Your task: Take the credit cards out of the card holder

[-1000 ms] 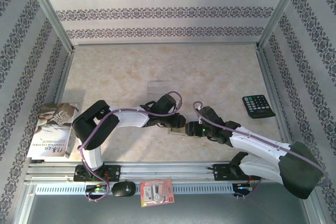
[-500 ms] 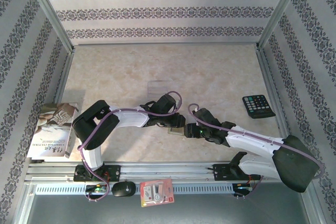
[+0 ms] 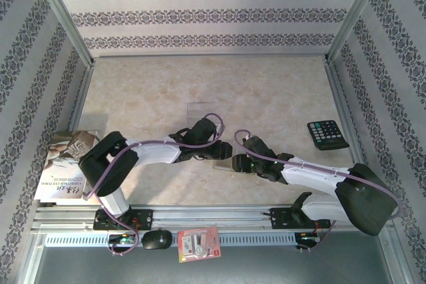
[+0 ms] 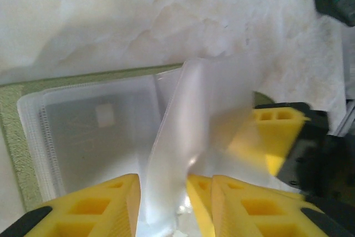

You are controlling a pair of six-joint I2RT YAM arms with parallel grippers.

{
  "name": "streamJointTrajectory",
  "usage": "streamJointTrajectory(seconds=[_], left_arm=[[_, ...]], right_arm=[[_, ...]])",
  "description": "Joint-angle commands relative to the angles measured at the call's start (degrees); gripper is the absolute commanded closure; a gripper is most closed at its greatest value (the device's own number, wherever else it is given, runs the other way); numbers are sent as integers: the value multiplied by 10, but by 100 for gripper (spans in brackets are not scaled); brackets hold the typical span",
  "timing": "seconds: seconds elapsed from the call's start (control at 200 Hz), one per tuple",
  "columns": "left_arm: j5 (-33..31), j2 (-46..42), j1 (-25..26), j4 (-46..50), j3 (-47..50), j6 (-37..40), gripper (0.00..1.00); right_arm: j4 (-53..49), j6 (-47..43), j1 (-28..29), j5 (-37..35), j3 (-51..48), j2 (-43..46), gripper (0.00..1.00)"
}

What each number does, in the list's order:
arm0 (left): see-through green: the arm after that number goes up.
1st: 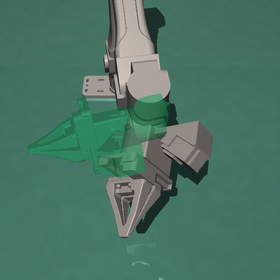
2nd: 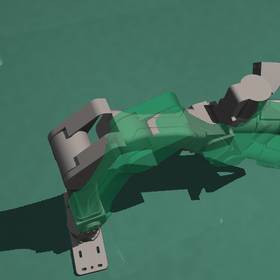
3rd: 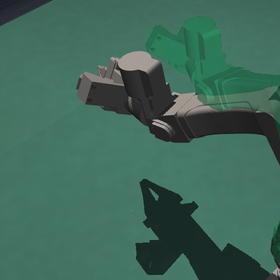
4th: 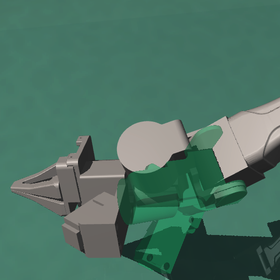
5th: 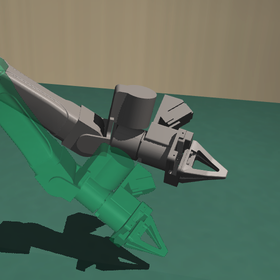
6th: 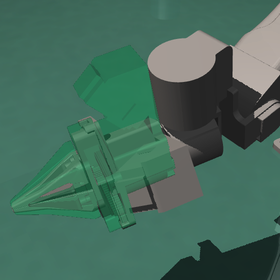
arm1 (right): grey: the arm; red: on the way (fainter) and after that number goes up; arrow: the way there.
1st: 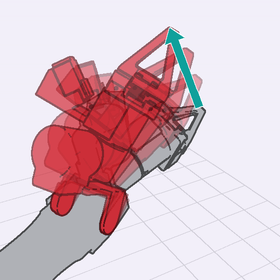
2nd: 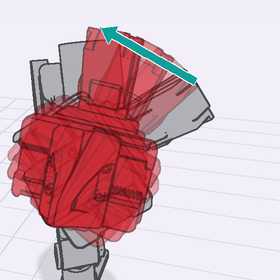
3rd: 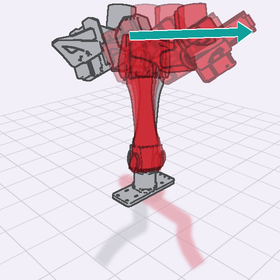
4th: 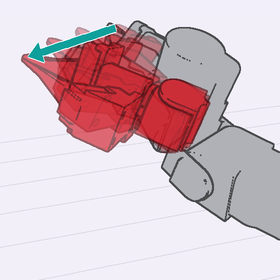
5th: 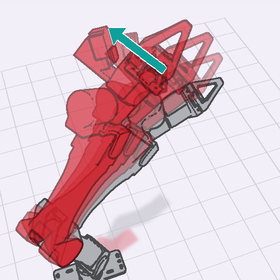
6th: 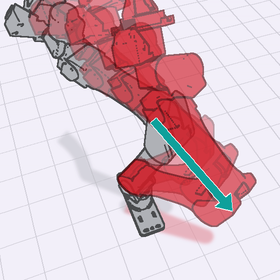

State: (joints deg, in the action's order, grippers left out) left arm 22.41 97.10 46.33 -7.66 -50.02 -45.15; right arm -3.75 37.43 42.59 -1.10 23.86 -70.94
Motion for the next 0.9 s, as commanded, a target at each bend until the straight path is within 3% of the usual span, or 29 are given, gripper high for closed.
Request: streamJointTrajectory(seconds=[0.0, 0.325, 0.899], left_arm=[[-40, -32, -13, 43, -1, 32, 62], [-15, 8, -15, 19, 13, 22, 63], [45, 91, 15, -18, -49, -12, 64]], right_arm=[[-19, 17, -5, -14, -14, -23, 44], [-22, 19, -9, -15, -19, -13, 44], [17, 14, -19, 11, -65, 71, 37]])
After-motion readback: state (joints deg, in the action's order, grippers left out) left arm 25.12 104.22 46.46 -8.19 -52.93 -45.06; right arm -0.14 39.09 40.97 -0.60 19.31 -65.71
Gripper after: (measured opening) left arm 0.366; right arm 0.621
